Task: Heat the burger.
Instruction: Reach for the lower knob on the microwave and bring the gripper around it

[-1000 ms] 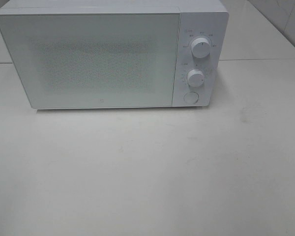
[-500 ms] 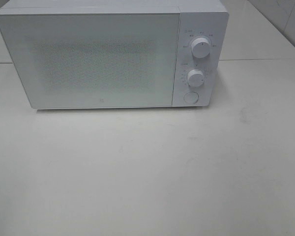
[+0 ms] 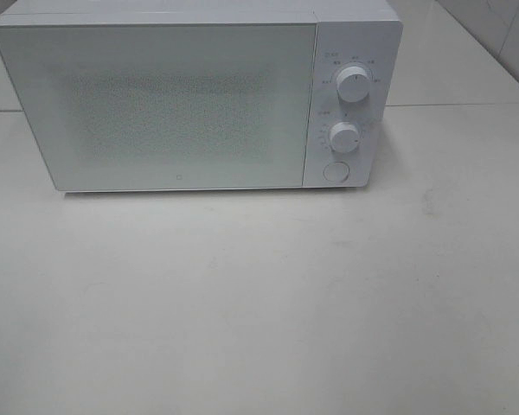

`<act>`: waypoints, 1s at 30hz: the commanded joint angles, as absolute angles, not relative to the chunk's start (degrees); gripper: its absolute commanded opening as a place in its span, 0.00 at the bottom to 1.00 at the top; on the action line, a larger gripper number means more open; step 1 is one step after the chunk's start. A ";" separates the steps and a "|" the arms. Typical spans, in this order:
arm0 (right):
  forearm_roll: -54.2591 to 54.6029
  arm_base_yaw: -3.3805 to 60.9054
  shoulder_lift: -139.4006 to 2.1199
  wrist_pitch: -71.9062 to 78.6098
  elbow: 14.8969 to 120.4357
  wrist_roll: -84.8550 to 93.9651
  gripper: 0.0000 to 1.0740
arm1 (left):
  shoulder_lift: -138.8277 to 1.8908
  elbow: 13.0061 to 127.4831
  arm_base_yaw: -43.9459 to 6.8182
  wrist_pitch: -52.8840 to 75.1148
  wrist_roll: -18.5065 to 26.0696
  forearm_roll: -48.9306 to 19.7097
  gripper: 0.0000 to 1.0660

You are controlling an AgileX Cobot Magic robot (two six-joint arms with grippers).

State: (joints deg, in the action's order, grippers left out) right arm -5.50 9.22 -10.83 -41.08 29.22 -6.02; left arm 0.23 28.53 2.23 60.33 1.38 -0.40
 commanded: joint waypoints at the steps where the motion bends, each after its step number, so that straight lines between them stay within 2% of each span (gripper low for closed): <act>1: -5.27 8.77 -13.98 -36.84 29.11 -6.36 0.71 | 1.78 28.65 2.29 59.53 1.03 -0.46 0.99; 30: -5.27 8.77 -52.88 8.48 28.65 -6.65 0.71 | 1.78 28.65 2.29 59.53 1.03 -0.46 0.98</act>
State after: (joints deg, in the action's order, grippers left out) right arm -5.44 9.22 -52.43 5.90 28.71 -6.07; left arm 0.23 28.53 2.23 60.33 1.38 -0.40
